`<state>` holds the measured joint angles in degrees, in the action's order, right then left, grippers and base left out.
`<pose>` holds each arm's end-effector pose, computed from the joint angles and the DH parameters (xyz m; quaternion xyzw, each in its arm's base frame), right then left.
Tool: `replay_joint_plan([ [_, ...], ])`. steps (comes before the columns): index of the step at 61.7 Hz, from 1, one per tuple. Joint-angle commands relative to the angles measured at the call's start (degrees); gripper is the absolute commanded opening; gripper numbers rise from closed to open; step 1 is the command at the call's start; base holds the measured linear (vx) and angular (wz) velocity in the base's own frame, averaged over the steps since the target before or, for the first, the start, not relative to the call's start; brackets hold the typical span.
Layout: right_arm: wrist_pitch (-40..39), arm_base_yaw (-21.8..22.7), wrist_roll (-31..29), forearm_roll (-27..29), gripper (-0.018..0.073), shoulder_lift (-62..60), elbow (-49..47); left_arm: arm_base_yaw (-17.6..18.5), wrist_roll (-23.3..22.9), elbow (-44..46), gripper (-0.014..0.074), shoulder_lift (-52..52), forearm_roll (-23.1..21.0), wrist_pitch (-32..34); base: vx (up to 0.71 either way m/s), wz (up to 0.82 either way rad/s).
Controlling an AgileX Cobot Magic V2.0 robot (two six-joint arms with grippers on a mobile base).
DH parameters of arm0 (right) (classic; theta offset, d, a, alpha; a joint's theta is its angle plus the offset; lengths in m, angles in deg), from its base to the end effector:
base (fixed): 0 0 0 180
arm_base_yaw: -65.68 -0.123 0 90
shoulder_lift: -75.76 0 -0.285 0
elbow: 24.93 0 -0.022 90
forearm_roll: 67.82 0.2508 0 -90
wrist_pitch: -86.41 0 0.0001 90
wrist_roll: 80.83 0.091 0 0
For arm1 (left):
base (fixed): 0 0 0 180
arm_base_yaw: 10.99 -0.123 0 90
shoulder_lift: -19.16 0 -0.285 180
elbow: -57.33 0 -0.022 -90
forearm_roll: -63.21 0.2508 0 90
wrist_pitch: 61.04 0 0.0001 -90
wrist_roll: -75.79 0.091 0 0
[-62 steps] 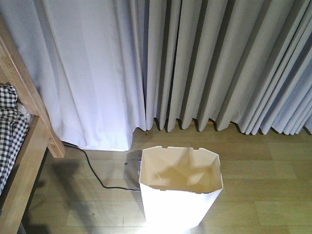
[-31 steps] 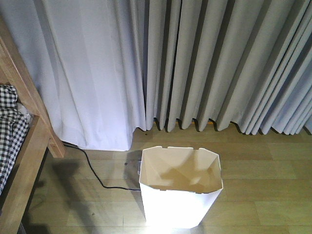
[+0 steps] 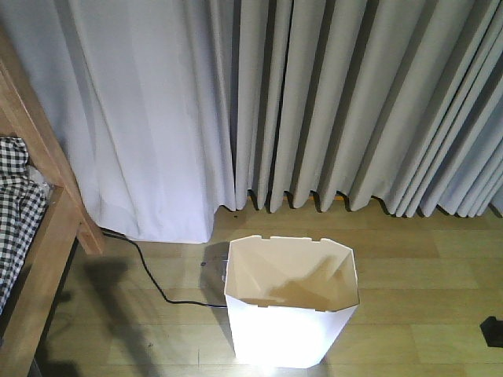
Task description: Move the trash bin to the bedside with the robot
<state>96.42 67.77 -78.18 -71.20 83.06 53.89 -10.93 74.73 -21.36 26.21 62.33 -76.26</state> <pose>0.0564 -0.0030 0.1883 0.0126 0.7437 -0.0200 0.6681 0.0549 -0.0004 0.1812 -0.0112 0.7713 -0.0125 0.6362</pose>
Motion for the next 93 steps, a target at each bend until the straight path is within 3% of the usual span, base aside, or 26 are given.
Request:
replay_joint_plan([
  [1, -6.5, 0.1, -2.6, 1.5, -0.0009, -1.0, 0.4, 0.1, -0.3, -1.1, -0.0007, -0.8, -0.2, 4.0, 0.00, 0.00],
  [8, -7.7, 0.1, -6.0, 4.3, -0.0009, -1.0, 0.4, 0.1, -0.3, -1.1, -0.0007, -0.8, -0.2, 4.0, 0.00, 0.00],
  [45, -7.7, 0.1, -0.5, -0.1, -0.0009, -1.0, 0.4, 0.1, -0.3, -1.1, -0.0007, -0.8, -0.2, 4.0, 0.00, 0.00],
  [93, -7.6, 0.1, -0.8, 0.0, -0.0009, -1.0, 0.4, 0.1, -0.3, -1.1, -0.0007, -0.8, -0.2, 4.0, 0.00, 0.00],
])
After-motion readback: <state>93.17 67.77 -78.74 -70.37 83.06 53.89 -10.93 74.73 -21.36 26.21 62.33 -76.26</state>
